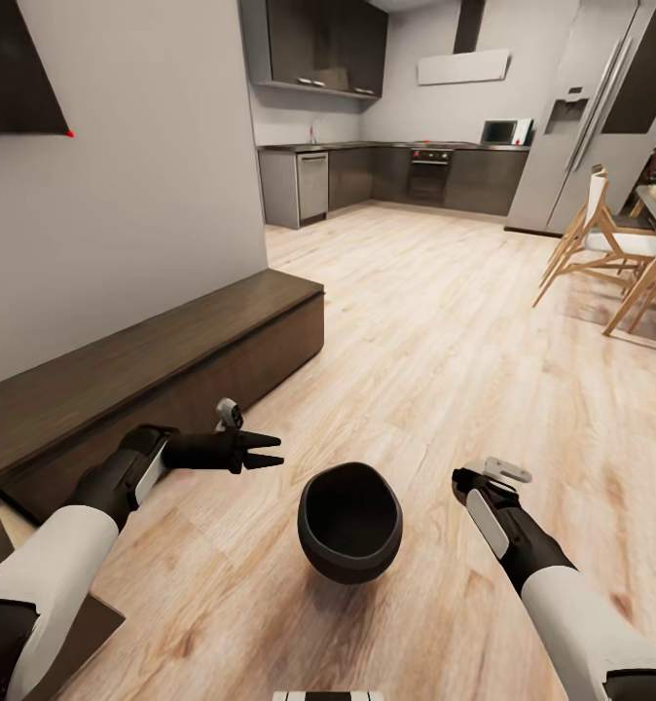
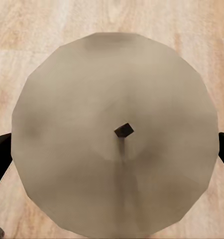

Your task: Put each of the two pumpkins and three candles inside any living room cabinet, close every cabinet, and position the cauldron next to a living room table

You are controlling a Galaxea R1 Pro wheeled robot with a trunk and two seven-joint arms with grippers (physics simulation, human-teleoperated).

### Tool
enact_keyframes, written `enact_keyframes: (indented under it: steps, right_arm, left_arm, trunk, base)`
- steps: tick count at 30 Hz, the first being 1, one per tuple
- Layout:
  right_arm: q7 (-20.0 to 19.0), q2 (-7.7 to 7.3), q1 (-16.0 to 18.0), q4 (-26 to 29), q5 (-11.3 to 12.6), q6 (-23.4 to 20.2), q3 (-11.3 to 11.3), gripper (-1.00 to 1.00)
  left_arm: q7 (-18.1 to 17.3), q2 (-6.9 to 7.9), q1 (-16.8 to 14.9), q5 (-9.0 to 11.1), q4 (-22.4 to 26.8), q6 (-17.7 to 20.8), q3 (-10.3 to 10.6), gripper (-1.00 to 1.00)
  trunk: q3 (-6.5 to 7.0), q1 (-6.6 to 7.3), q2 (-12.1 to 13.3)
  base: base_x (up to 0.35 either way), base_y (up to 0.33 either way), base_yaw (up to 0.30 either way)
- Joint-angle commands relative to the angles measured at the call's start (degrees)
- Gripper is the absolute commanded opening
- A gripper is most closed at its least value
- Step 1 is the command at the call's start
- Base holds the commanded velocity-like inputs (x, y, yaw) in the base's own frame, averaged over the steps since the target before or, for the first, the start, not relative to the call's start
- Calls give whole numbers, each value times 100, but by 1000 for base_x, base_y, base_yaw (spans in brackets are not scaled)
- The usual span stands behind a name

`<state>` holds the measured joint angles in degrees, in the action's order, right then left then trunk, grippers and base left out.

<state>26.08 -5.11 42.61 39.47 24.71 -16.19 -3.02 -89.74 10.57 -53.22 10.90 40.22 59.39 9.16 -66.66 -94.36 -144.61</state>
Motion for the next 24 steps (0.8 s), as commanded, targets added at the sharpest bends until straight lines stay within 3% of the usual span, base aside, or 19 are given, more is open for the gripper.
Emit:
enact_keyframes:
  steps: [1,12,24]
  right_arm:
    - [45,-9,1,9,39,-30,-31,-100]
    - [47,-79,1,1,49,-5,-27,-100]
    - [40,-89,-1,-9,58,-21,-26,-100]
  left_arm:
    - [-26,7,-4,8,1,61,24,100]
    - [-26,7,-4,7,9,61,24,100]
    - [-26,3,-1,0,159,61,33,100]
  trunk:
    - [18,3,0]
    - [83,6,1]
    - [174,6,1]
  base:
    - [0,0,0]
    - [-24,0,-61]
    - [-299,0,-133]
